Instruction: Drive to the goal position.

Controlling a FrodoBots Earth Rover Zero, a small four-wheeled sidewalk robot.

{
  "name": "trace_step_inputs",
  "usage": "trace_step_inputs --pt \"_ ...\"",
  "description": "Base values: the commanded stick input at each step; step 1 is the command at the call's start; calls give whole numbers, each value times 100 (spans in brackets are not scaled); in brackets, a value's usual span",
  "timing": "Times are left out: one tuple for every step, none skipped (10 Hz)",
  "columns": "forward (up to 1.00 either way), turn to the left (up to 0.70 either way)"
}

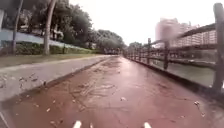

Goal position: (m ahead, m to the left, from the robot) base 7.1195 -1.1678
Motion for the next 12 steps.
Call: trace_step_inputs --pt "50 0" --pt "50 0" --pt "50 0" --pt "50 0" --pt "50 0" --pt "50 0" --pt "50 0" --pt "50 0" --pt "50 0" --pt "50 0" --pt "50 0" --pt "50 0"
